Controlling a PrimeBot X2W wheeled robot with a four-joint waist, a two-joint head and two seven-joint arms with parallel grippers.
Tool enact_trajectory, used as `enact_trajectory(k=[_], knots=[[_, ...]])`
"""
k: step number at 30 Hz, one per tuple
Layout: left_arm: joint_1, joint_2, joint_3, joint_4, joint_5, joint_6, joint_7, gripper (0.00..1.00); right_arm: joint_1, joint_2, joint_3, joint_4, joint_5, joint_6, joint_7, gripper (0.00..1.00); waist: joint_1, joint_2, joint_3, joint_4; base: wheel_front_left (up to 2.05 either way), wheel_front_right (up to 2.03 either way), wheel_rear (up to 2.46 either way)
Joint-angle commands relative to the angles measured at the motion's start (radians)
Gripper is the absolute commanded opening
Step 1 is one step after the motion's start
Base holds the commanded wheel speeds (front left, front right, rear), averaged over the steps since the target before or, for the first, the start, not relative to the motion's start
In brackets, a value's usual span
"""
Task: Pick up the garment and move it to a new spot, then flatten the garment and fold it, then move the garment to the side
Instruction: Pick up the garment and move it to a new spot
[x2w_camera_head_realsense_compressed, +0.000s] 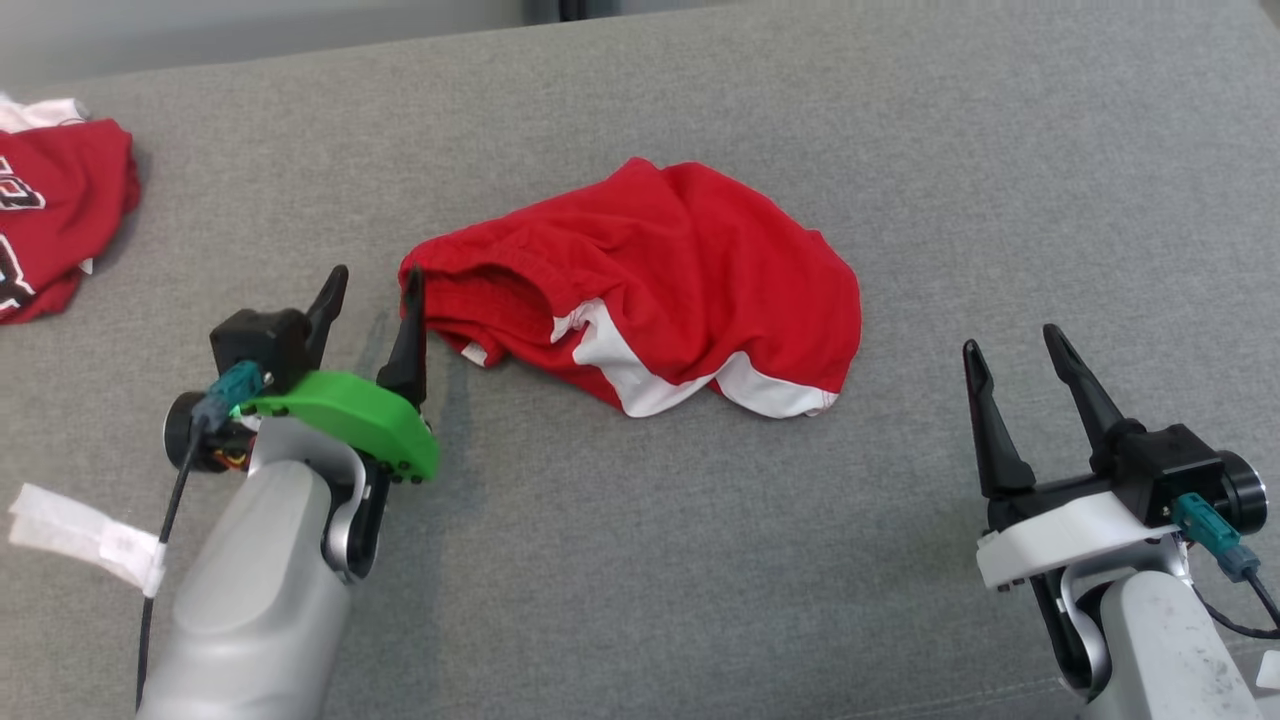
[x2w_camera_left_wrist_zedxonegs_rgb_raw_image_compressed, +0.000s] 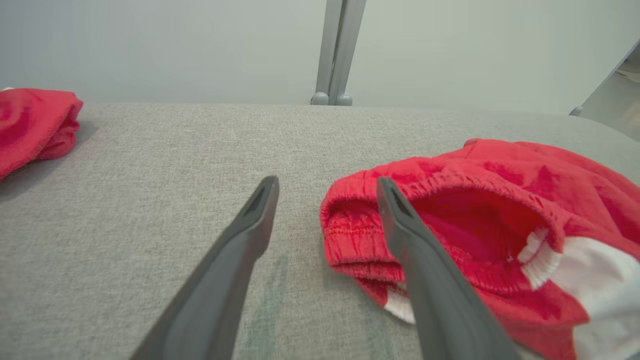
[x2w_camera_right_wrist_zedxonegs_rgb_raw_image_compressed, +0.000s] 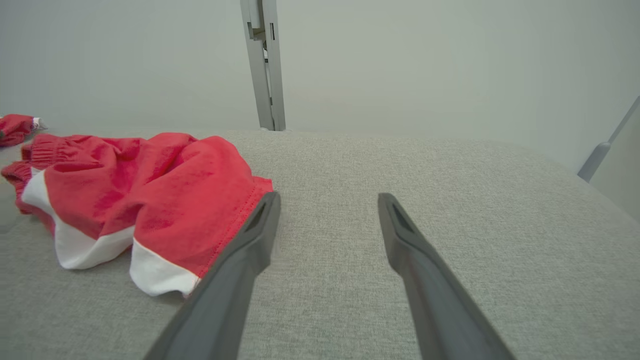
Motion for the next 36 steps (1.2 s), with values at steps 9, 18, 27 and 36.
enact_trajectory(k=[9,18,27,36], knots=[[0.254,-0.021,0.126,-0.223,0.102,-0.021,-0.001,1.00,0.066,-0.003,-0.003,0.024,0.003,-0.001,-0.001,1.00,0.0000,0.0000,-0.138,0.039,0.00,0.00,0.00],[0.489,-0.094,0.209,-0.352,0.150,-0.030,0.000,1.00,0.128,-0.003,0.001,0.040,0.007,-0.001,-0.001,1.00,0.0000,0.0000,-0.247,0.064,0.00,0.00,0.00],[0.619,-0.122,0.247,-0.432,0.162,-0.034,-0.001,1.00,0.172,-0.003,0.012,0.045,0.018,-0.001,-0.001,1.00,0.0000,0.0000,-0.295,0.083,0.00,0.00,0.00],[0.688,-0.124,0.250,-0.509,0.156,-0.017,-0.001,1.00,0.198,-0.004,0.033,0.048,0.039,-0.001,-0.001,1.00,0.0000,0.0000,-0.304,0.087,0.00,0.00,0.00]])
